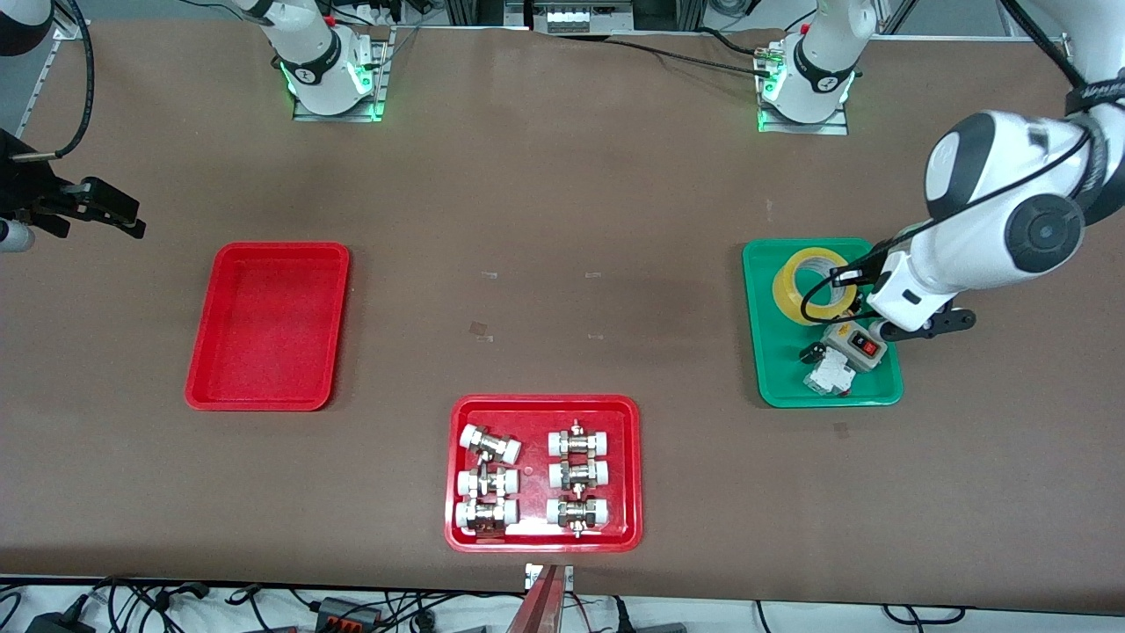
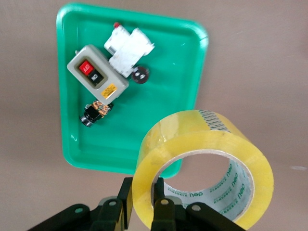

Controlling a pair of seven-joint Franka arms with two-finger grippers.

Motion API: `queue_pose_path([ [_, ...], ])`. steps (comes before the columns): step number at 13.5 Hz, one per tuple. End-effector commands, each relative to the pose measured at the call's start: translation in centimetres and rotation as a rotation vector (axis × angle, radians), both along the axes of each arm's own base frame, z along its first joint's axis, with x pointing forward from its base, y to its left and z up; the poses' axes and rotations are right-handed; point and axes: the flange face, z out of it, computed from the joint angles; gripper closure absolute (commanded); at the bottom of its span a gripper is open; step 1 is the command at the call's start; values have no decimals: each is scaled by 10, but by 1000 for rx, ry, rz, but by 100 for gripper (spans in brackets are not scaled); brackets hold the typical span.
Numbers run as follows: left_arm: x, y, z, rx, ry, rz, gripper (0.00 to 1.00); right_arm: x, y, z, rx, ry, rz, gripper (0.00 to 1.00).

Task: Left arm passes tape to right arm into tray
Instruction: 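Carry the tape toward the table middle while the right gripper approaches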

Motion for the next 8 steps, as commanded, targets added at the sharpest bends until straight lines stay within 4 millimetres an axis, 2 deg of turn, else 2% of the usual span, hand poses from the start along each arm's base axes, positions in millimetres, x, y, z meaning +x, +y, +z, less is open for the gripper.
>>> queue_pose_path([
  [1, 6, -35, 46, -23, -54, -21, 100, 3, 6, -7, 5, 33, 22, 0],
  [2, 5, -53, 63, -62, -78, -46, 100, 1, 7, -9, 12, 50, 21, 0],
  [3, 8, -61, 75, -90, -101, -56, 100, 6, 13, -19, 41, 67, 23, 0],
  [4, 14, -73, 91, -157, -127, -61, 100, 14, 23, -39, 83, 104, 30, 0],
  [7, 12, -152, 77, -232, -150, -79, 100, 20, 31, -50, 113, 123, 38, 0],
  [8, 18, -166, 60, -248, -146, -35, 100, 24, 33, -61, 131, 141, 35, 0],
])
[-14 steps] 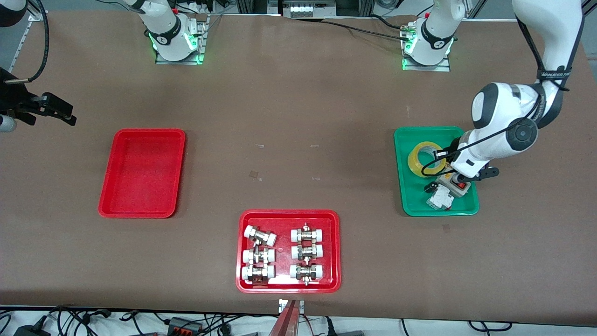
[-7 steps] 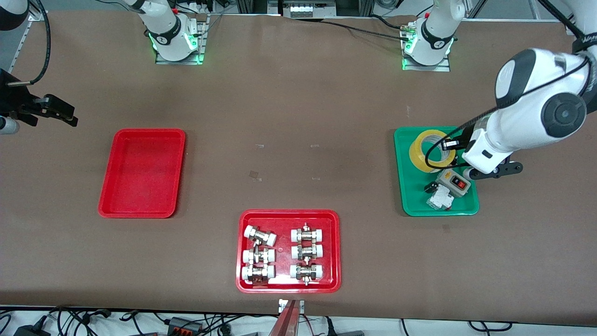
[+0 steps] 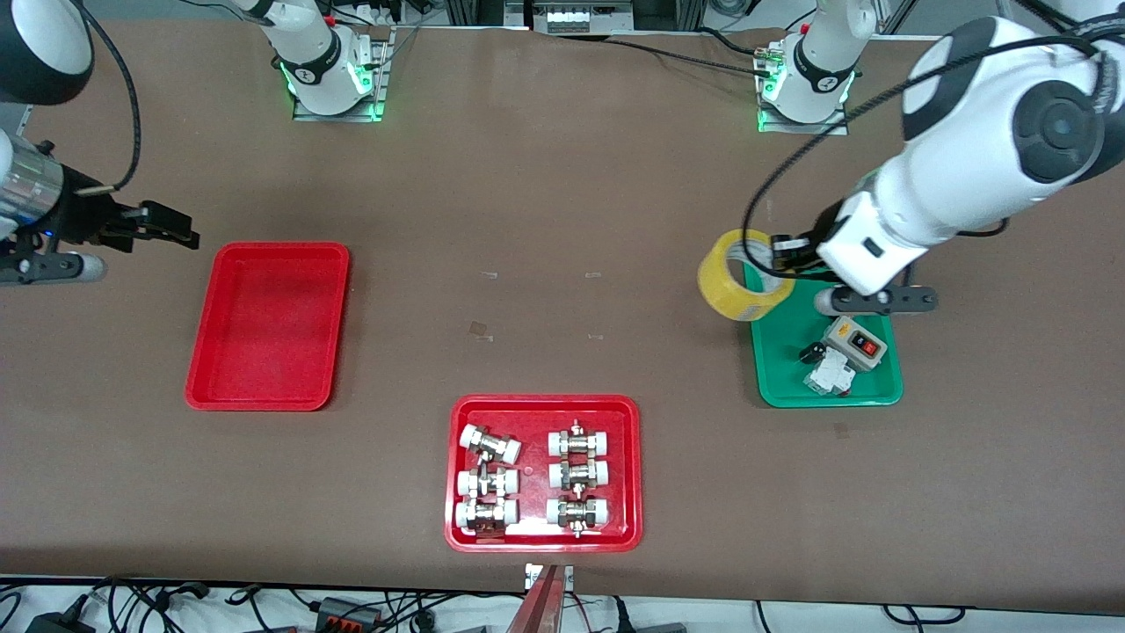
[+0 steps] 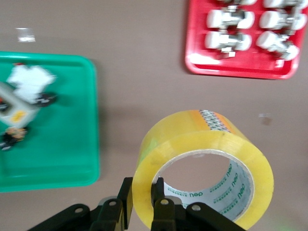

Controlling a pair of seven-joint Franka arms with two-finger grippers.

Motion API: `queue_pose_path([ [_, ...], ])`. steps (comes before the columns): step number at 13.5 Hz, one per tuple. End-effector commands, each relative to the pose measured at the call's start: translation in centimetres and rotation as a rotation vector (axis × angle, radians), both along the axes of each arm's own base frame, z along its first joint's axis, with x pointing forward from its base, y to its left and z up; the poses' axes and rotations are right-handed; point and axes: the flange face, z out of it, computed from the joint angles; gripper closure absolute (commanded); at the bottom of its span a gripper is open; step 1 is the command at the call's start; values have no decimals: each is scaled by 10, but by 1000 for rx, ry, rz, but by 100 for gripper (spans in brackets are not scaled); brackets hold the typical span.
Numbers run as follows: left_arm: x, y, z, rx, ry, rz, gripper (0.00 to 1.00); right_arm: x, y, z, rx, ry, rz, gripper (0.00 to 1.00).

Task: Left arm passes tape to right arm into tray
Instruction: 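Carry the tape toward the table middle while the right gripper approaches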

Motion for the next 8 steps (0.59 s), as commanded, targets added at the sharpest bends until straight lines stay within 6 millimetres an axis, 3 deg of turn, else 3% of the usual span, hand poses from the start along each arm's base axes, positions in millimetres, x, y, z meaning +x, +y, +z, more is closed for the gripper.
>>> queue_pose_path([
  [1, 17, -47, -28, -69, 3, 62, 100, 8, 4, -13, 40, 33, 5, 0],
  [4, 20, -94, -52, -171, -20, 97, 100, 11, 14, -25, 60, 55, 15, 0],
  [7, 18, -104, -66, -250, 64, 183, 100, 18, 24, -43, 193, 85, 4, 0],
  [8, 16, -122, -77, -263, 70, 171, 100, 19, 27, -42, 219, 78, 10, 0],
])
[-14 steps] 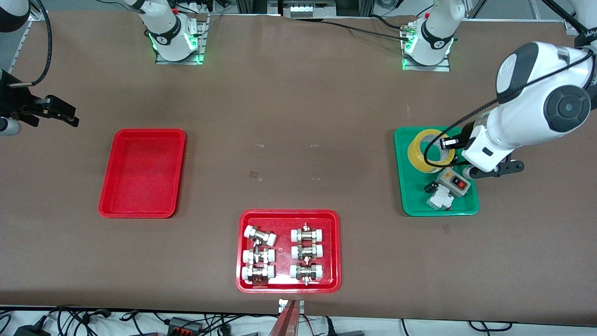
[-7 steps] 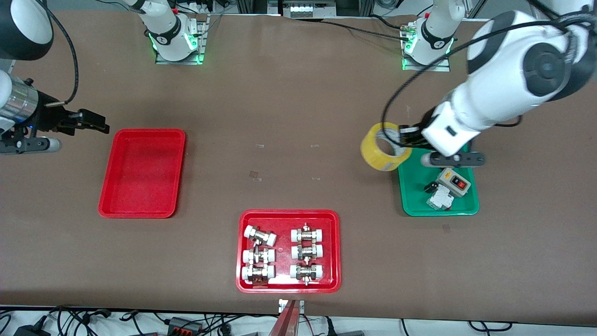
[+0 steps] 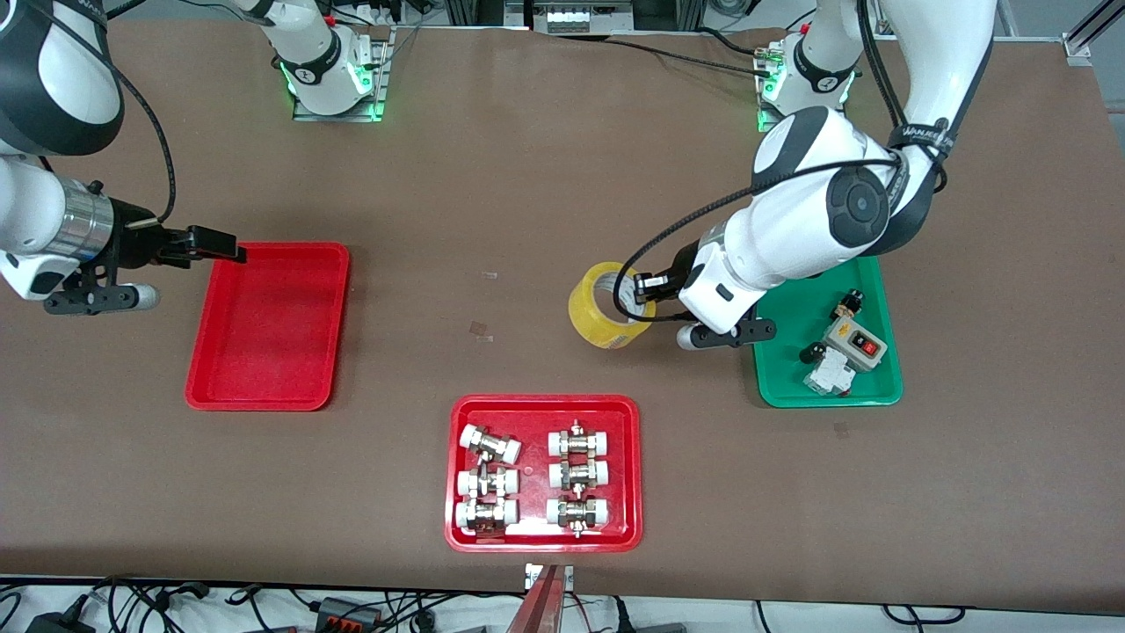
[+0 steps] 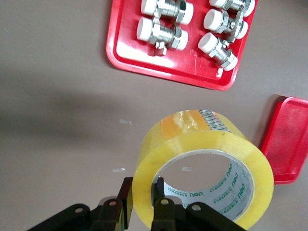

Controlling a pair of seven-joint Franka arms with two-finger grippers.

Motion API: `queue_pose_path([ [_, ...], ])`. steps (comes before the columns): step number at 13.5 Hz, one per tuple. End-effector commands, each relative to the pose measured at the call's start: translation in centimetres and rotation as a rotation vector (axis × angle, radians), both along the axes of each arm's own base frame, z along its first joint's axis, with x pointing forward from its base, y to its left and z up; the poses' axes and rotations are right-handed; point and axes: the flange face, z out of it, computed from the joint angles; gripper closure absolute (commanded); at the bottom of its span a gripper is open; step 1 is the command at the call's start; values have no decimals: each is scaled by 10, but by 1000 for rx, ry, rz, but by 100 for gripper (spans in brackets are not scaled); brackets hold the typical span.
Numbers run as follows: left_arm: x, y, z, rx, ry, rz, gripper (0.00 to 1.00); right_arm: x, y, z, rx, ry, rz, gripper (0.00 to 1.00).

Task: Left arm passes tape to right arm into tray
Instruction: 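Carry the tape toward the table middle while the right gripper approaches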

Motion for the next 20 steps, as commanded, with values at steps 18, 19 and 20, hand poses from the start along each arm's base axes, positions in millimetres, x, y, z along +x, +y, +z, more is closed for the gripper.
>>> queue_pose_path([
  [18, -41, -195, -72, -212, 22, 386, 99, 48, 146, -116, 760, -159, 247, 0],
  [19, -39, -196, -76, -212, 30, 394, 99, 48, 151, -122, 763, -157, 250, 0],
  [20, -38, -200, -72, -226, 32, 401, 99, 47, 157, -126, 761, -161, 250, 0],
])
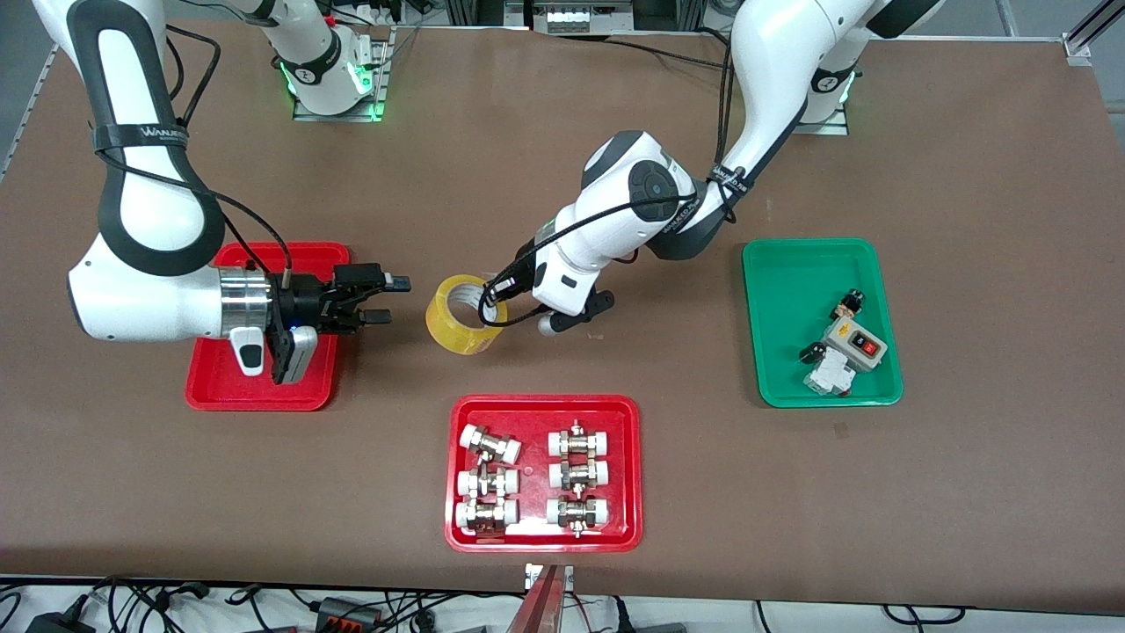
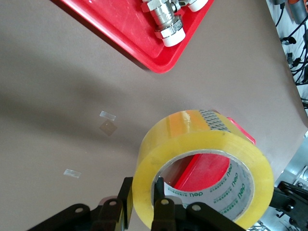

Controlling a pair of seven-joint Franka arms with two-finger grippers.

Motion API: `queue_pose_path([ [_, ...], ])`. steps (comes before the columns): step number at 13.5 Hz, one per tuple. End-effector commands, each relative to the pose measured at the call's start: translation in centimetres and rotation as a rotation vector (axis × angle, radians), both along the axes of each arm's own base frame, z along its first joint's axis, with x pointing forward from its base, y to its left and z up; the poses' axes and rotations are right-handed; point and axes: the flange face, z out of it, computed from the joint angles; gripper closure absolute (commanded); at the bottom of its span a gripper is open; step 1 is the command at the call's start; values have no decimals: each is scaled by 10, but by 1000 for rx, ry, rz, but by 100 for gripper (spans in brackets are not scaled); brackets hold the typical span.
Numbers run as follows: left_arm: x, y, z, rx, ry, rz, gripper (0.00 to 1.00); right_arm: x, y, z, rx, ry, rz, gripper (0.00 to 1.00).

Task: Left arm passes tape to right arm into tray
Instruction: 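Close the right gripper on the tape held by the left gripper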

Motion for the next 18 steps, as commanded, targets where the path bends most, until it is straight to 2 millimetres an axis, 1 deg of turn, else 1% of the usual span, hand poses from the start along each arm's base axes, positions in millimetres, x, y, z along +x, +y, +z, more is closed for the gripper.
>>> queue_pose_path([
  [1, 10, -12, 10, -41, 11, 54, 99, 6, 17, -6, 17, -46, 11, 0],
  [3, 12, -20, 7, -46, 13, 67, 99, 7, 16, -17, 22, -55, 23, 0],
  [4, 11, -21, 8, -46, 16, 78, 99, 7, 19, -19, 38, -51, 18, 0],
  [10, 12, -20, 6, -46, 22, 85, 97, 7, 23, -19, 51, -61, 18, 0],
  [11, 12, -20, 6, -46, 22, 85, 97, 8, 23, -20, 48, -72, 13, 3],
  [12, 12, -20, 8, -46, 21, 85, 97, 8, 23, -21, 49, -81, 18, 3],
  [13, 12, -20, 6, -46, 22, 85, 96, 9, 23, -27, 49, -80, 23, 3],
  [18, 12, -20, 8, -47, 22, 86, 96, 15, 27, -30, 77, -95, 20, 3],
])
